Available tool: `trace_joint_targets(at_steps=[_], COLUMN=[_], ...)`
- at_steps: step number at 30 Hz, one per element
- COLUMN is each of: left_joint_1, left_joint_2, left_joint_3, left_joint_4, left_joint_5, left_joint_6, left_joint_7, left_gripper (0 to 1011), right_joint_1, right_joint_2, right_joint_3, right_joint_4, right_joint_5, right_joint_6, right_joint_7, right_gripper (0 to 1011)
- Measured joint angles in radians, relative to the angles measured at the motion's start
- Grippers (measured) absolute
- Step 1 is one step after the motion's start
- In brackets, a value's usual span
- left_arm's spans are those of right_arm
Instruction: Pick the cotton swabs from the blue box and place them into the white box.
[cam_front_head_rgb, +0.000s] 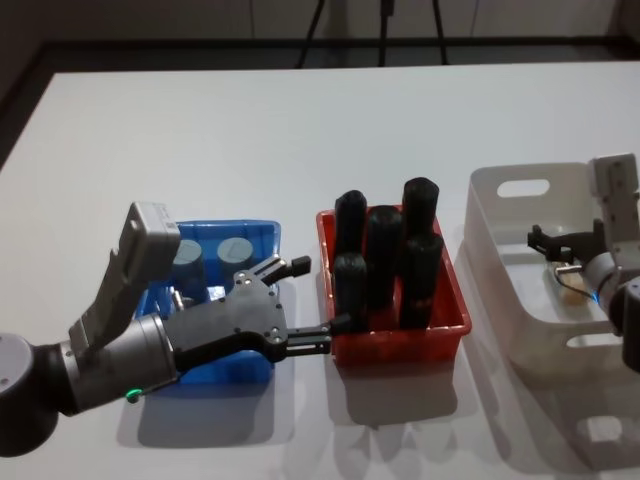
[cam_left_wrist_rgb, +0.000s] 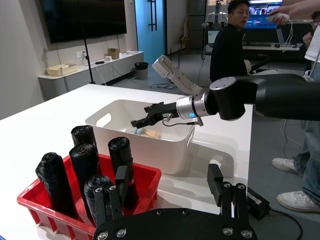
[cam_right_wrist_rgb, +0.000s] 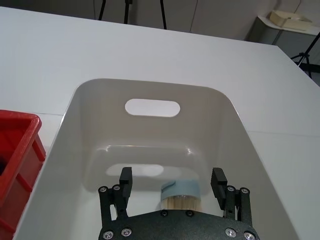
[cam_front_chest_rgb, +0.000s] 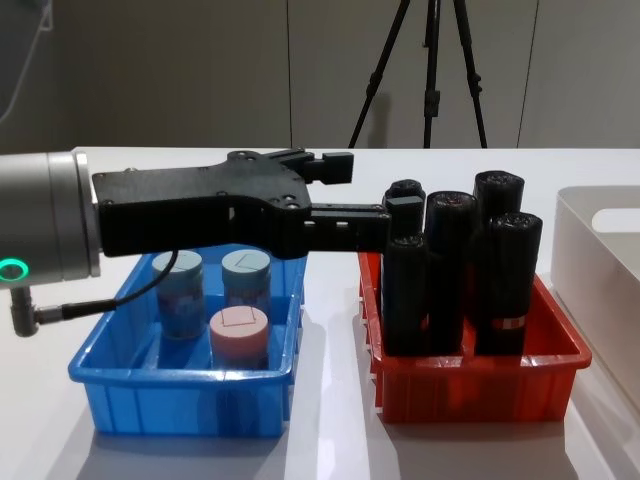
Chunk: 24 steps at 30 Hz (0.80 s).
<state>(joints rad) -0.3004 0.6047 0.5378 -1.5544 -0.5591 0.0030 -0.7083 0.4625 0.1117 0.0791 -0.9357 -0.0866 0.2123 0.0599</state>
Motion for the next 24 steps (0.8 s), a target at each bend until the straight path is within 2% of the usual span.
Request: trace_joint_targets(at_steps=[5, 11, 24], left_joint_1=[0.000, 0.000, 0.000], left_joint_2=[0.000, 0.000, 0.000], left_joint_3=[0.000, 0.000, 0.000], left_joint_4=[0.000, 0.000, 0.000], left_joint_5=[0.000, 0.000, 0.000], left_joint_6=[0.000, 0.000, 0.000], left_joint_7=[0.000, 0.000, 0.000], left_gripper=[1001, 1001, 1002], right_joint_1=[-0.011, -0.023, -0.085], right_joint_2=[0.005, 0.007, 0.021], right_joint_3=[-0.008, -0.013, -0.025], right_joint_4=[-0.032, -0.065, -0.200], right_joint_5=[0.001, 0.007, 0.012], right_joint_6=[-0.031, -0.042, -0.066], right_joint_7=[0.015, 0.023, 0.035], right_gripper=[1001, 1001, 1001])
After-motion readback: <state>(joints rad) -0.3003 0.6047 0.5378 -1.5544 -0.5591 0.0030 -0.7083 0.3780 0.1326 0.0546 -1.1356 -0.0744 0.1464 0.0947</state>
